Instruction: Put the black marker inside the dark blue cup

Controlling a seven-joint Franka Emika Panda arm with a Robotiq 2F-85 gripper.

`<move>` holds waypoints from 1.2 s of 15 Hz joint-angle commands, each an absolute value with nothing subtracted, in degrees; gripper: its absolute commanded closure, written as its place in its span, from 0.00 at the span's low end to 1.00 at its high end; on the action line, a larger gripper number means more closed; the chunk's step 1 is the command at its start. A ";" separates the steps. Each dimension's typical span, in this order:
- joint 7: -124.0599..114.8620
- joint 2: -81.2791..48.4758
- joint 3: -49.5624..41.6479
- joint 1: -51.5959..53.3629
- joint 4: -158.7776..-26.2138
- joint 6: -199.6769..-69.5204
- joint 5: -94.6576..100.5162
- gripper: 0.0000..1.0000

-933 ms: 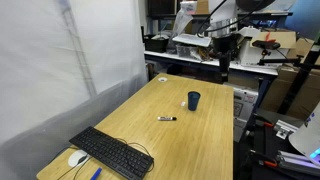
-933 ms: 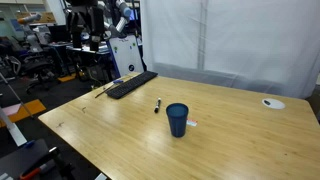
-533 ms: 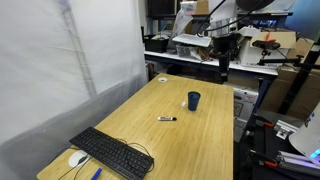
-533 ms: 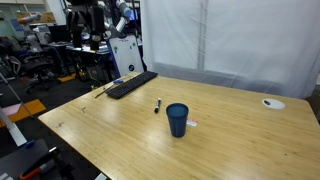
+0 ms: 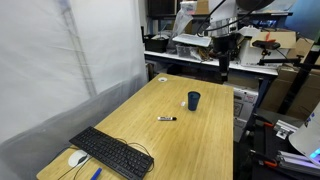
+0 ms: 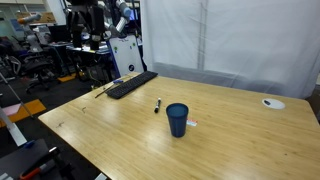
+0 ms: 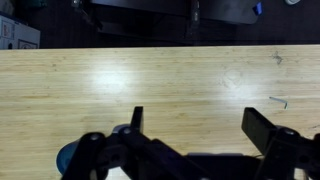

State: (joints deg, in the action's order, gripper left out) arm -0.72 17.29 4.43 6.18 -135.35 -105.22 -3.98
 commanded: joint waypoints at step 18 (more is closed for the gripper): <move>19.93 18.77 3.20 6.98 -144.32 -130.13 8.02 0.00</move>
